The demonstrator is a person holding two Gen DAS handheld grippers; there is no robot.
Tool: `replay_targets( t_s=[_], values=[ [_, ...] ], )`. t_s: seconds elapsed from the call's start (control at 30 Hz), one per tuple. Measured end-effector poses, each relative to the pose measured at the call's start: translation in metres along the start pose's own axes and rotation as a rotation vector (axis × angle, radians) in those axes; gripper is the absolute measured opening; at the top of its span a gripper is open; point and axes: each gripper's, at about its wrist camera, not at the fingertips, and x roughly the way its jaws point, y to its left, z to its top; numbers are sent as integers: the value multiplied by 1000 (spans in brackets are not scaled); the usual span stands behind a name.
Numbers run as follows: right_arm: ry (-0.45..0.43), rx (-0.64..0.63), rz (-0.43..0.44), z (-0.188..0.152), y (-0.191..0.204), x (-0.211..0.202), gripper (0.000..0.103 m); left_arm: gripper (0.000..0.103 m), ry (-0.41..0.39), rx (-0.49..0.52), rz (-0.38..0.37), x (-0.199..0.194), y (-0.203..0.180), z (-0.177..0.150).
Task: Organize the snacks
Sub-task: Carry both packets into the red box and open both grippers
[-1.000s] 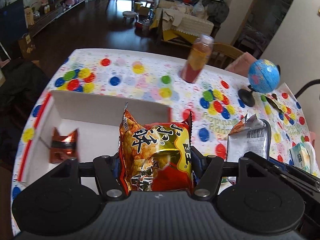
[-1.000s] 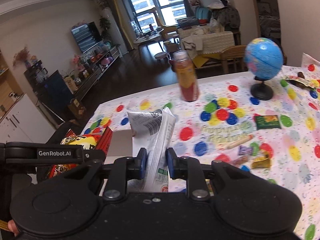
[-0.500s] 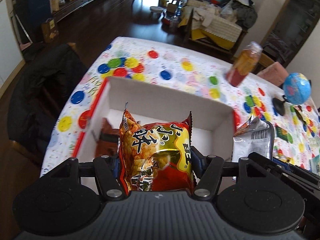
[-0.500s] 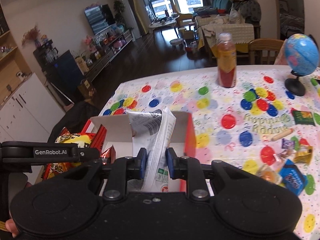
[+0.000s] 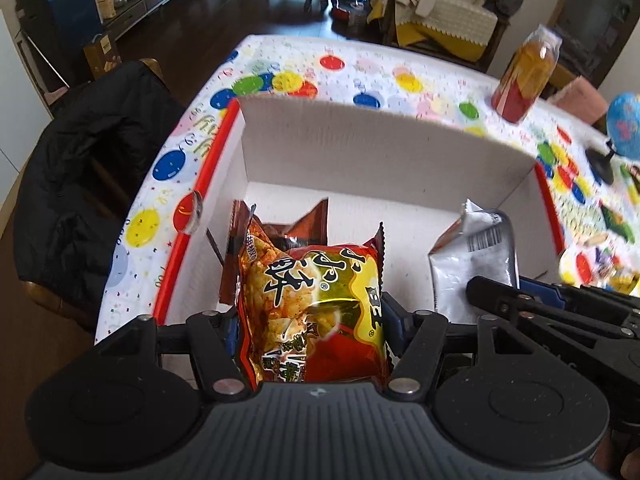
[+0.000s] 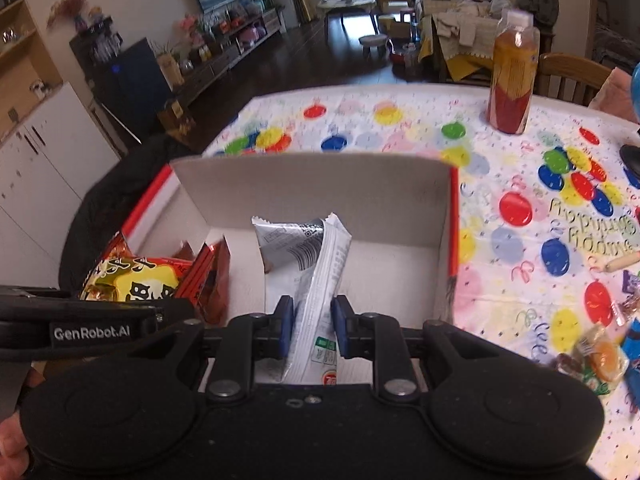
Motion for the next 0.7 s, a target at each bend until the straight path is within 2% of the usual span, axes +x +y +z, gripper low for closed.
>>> replay_targets(
  t_s=[0.37, 0.7],
  values=[
    [39, -37, -23, -9, 7, 15, 23, 65, 31, 25, 15, 20, -2, -9],
    [23, -29, -19, -12, 5, 0, 28, 69, 36, 9, -10, 15, 1, -11]
  ],
)
